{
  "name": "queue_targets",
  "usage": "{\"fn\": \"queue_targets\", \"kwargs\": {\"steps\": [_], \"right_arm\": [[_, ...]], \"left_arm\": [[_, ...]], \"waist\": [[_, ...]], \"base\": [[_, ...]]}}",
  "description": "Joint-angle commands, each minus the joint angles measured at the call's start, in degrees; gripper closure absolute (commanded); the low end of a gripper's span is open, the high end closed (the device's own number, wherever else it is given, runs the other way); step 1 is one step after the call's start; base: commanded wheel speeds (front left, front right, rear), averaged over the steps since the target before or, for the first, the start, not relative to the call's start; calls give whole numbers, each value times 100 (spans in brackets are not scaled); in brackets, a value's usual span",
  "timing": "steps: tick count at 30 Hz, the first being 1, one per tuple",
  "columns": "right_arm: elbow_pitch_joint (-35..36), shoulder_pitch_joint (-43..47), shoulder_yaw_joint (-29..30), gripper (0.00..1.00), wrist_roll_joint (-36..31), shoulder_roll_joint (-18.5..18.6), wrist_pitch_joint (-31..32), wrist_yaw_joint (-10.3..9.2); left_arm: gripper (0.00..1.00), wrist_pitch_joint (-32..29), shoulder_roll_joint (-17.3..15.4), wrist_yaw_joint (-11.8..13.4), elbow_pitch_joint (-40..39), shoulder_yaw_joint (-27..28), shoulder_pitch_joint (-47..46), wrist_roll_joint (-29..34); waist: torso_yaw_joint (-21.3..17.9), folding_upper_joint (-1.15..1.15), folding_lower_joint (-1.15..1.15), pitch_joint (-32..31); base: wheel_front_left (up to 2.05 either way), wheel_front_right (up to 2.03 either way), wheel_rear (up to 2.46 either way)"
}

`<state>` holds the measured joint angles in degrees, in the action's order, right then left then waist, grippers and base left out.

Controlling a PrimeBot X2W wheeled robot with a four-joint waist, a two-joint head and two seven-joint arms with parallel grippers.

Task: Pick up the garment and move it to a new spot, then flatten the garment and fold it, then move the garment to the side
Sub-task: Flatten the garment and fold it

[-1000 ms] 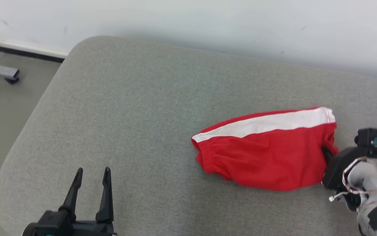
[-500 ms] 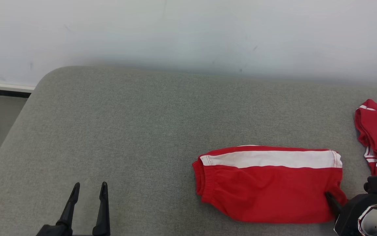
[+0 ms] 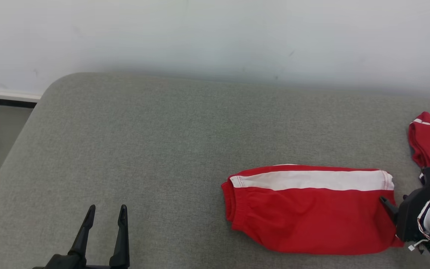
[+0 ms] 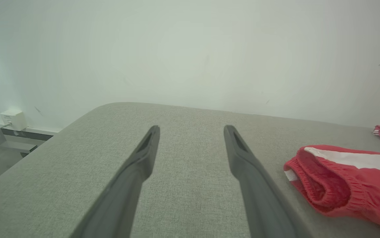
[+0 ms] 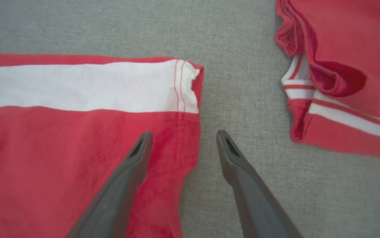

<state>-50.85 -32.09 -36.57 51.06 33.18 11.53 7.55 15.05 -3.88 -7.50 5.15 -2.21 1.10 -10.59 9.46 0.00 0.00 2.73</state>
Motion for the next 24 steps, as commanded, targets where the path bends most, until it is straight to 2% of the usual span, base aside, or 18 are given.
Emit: {"fn": "queue_targets", "kwargs": {"steps": [1, 12, 13, 14, 17, 24], "right_arm": [[-91, -76, -19, 0, -87, 18, 95, -14], [-563, 14, -96, 0, -172, -360, 601, -12], [-538, 38, -113, 21, -156, -402, 636, 0], [-515, 66, -117, 100, -109, -437, 687, 3], [-499, 90, -102, 100, -39, -402, 809, 0], [-580, -34, 24, 100, -82, -31, 656, -16]], "left_arm": [[0, 16, 5, 6, 4, -10, -74, -10], [0, 16, 15, 6, 40, 42, -121, -47], [0, 16, 14, 6, 41, 54, -116, -45], [0, 16, 10, 6, 37, 77, -106, -45], [0, 16, 6, 6, 26, 114, -65, -32], [0, 16, -8, 6, 18, 158, 5, 40]], "waist": [[113, 0, 0, 92], [306, 0, 0, 195], [307, 0, 0, 189], [298, 0, 0, 180], [271, 0, 0, 147], [228, 0, 0, -12]], "base": [[0, 0, 0], [0, 0, 0], [0, 0, 0], [0, 0, 0], [0, 0, 0], [0, 0, 0]]}}
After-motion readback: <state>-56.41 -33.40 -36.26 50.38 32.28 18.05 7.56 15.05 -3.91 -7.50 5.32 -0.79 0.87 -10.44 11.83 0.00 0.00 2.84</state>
